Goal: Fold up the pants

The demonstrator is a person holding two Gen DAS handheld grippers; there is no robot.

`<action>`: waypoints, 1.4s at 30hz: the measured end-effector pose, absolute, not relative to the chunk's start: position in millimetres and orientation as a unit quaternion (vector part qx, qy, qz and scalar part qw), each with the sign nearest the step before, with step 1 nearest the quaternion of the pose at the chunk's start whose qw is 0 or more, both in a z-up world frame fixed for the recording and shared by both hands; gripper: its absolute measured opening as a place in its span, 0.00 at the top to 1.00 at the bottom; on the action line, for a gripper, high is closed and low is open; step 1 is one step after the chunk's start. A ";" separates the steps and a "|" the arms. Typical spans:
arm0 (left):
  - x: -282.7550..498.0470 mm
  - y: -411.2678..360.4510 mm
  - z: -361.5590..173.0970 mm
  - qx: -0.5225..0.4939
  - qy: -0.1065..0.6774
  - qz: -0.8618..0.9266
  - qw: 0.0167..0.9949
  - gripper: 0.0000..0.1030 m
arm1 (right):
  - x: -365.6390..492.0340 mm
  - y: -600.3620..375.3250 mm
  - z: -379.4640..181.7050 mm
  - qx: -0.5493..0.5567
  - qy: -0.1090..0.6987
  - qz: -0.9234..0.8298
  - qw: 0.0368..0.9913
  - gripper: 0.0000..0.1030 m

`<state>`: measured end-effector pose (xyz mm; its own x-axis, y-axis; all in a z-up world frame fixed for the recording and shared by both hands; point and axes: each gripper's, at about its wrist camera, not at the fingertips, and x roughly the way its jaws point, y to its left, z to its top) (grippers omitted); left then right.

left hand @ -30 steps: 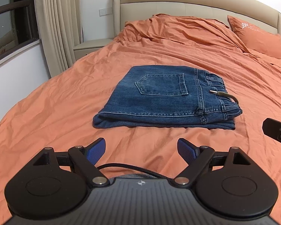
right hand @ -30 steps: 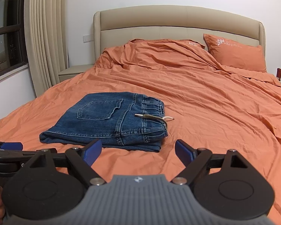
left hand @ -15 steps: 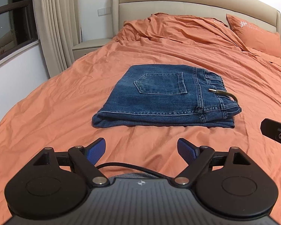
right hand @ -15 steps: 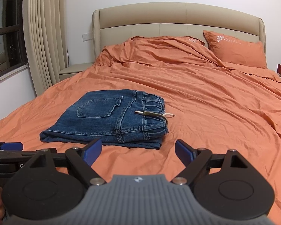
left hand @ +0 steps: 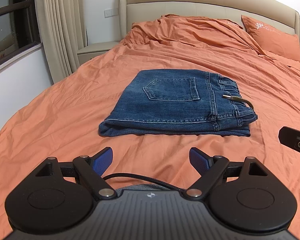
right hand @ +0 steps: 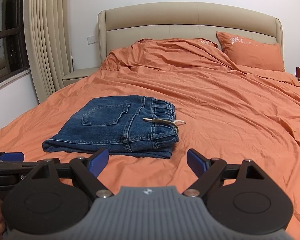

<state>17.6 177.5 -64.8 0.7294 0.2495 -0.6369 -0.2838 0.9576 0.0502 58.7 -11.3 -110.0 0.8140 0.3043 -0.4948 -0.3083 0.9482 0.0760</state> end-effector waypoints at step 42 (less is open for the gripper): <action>18.1 178.8 -64.5 -0.018 0.328 0.130 0.936 0.06 | 61.9 -13.4 -113.2 -0.003 0.275 0.161 0.948 0.21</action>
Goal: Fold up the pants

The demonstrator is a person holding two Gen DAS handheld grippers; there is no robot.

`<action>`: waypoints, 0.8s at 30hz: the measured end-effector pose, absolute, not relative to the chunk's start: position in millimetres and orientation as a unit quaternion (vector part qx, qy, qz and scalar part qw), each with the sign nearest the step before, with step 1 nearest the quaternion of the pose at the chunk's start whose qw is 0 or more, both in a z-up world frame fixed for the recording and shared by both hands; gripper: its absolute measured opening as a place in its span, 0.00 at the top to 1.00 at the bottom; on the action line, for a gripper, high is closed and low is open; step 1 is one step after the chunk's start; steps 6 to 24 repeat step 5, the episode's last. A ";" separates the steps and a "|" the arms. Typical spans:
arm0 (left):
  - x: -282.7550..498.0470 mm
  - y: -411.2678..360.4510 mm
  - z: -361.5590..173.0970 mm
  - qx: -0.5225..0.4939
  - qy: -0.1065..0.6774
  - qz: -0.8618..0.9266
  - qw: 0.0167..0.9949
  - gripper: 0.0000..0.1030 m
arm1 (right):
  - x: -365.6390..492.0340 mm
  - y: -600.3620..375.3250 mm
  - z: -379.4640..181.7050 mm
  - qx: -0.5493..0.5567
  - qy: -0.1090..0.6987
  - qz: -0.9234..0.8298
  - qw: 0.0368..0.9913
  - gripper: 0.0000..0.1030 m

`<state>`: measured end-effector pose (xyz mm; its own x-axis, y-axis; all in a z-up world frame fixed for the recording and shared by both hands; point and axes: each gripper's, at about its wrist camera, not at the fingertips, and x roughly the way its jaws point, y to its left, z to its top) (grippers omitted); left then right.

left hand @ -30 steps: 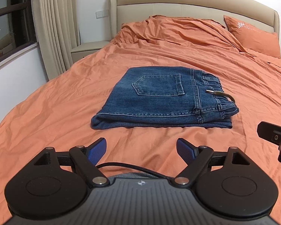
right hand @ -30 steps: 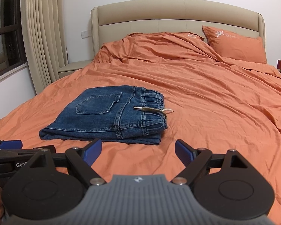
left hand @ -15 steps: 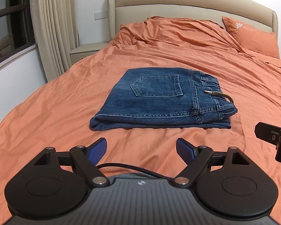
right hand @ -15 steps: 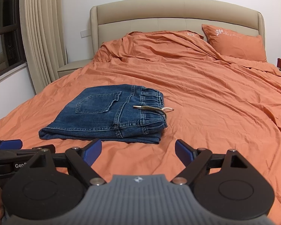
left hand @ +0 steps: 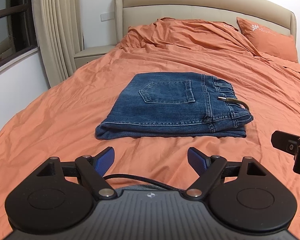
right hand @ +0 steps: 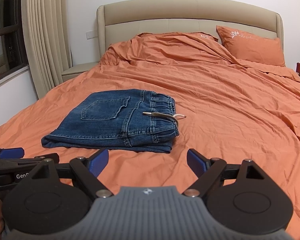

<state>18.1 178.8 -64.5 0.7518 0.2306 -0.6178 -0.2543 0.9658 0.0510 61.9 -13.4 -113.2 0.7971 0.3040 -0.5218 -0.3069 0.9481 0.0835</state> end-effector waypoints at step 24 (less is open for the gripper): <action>18.0 179.0 -64.3 -0.018 0.326 0.131 0.936 0.06 | 61.3 -14.2 -113.5 -0.003 0.274 0.162 0.948 0.21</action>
